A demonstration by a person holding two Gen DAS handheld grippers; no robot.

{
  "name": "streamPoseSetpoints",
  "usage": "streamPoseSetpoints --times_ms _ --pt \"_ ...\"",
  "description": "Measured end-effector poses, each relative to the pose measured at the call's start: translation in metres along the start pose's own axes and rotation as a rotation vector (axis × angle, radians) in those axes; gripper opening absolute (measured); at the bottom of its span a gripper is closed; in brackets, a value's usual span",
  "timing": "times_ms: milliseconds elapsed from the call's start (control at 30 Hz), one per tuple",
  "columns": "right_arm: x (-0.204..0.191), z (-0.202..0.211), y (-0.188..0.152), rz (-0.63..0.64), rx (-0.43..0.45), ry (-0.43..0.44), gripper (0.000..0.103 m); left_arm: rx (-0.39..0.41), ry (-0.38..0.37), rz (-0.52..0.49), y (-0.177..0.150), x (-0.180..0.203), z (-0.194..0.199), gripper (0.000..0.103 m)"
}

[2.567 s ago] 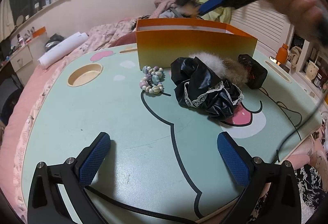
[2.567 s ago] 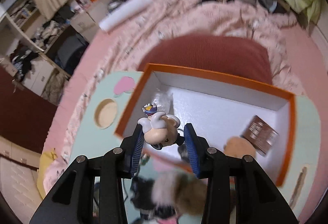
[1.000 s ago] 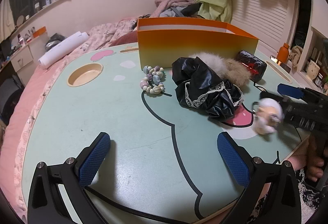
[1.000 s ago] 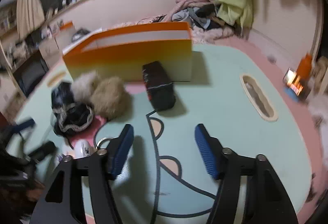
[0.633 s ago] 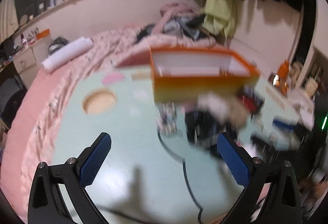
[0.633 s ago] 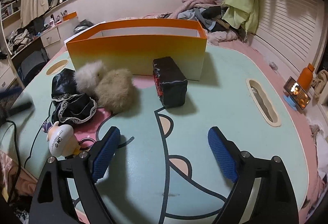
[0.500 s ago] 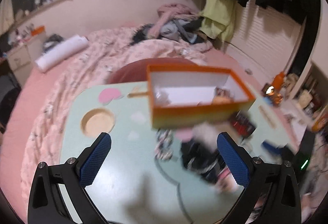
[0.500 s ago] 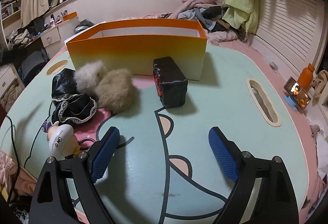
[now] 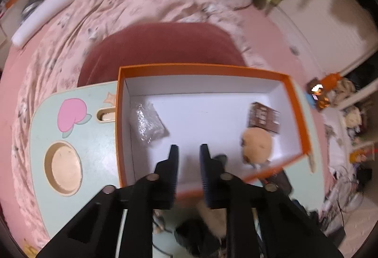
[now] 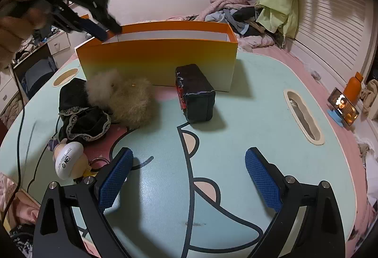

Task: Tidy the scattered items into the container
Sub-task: 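Grasp the clear plastic bag in the box with the left gripper, place it on the table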

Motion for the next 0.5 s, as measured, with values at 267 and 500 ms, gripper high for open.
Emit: streamPoseSetpoints --times_ms 267,500 --pt "0.0 0.001 0.0 -0.007 0.007 0.011 0.096 0.027 0.201 -0.044 0.005 0.001 -0.015 0.024" --pt "0.0 0.001 0.001 -0.011 0.011 0.018 0.096 0.046 0.338 -0.081 0.016 0.002 -0.017 0.043"
Point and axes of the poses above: each gripper's, at about its wrist camera, not at the fingertips, and z roughly against the way its jaws point, x to its right, y to its top, the point moved 3 cm from there along -z, roughly the way its jaws point, and after that the axes turned 12 degrees about x, right-handed, at the moved point
